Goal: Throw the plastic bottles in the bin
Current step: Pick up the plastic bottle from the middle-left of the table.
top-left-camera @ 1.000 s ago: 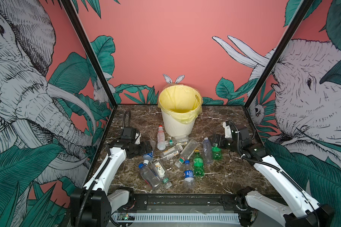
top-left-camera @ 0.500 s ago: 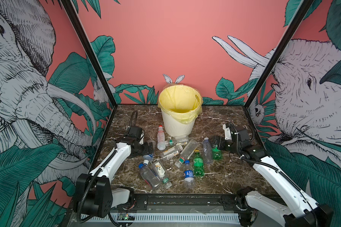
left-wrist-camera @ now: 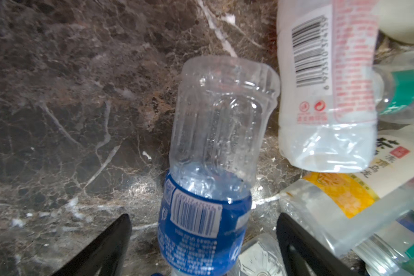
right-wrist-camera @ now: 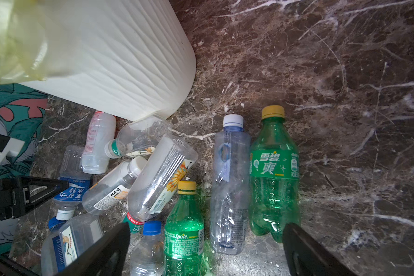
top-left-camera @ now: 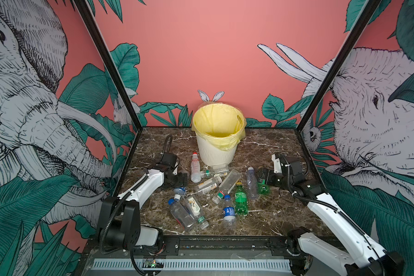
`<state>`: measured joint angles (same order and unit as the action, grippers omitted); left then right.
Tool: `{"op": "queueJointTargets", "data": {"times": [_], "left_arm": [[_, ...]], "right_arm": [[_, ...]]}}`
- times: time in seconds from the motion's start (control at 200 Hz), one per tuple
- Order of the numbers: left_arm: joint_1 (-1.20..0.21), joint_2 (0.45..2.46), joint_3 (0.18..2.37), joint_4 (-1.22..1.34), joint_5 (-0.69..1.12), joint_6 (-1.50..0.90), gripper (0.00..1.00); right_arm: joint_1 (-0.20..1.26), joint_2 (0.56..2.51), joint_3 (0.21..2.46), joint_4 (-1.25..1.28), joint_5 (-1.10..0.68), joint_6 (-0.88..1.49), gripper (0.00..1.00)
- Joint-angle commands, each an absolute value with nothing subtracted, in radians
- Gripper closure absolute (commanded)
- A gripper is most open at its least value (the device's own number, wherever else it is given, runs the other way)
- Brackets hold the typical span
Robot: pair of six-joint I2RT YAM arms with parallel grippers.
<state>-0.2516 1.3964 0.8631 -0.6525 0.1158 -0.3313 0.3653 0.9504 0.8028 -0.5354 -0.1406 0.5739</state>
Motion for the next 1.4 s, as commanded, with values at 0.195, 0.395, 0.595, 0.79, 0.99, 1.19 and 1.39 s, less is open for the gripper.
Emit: {"op": "queueJointTargets", "data": {"times": [0.195,0.395,0.595,0.79,0.99,1.19,1.39], "left_arm": [[-0.317,1.464,0.912,-0.636,0.027,-0.323,0.06],[-0.328,1.498,0.920,-0.649,-0.064,-0.327,0.09],[-0.328,1.533,0.913,-0.627,-0.083,-0.327,0.17],[-0.328,1.582,0.911,-0.608,-0.072,-0.340,0.24],[-0.328,1.602,0.911,-0.600,-0.093,-0.360,0.31],[-0.328,1.575,0.907,-0.607,-0.107,-0.365,0.35],[-0.329,1.532,0.898,-0.624,-0.131,-0.364,0.38]], "right_arm": [[0.357,0.931,0.783,-0.520,-0.133,0.596,0.01],[0.354,0.937,0.772,-0.520,-0.133,0.605,0.01],[0.354,0.912,0.761,-0.517,-0.126,0.617,0.01],[0.351,0.904,0.758,-0.523,-0.123,0.619,0.01],[0.350,0.884,0.744,-0.537,-0.111,0.622,0.01],[0.347,0.865,0.730,-0.534,-0.128,0.636,0.01],[0.347,0.880,0.740,-0.533,-0.132,0.631,0.01]]}}
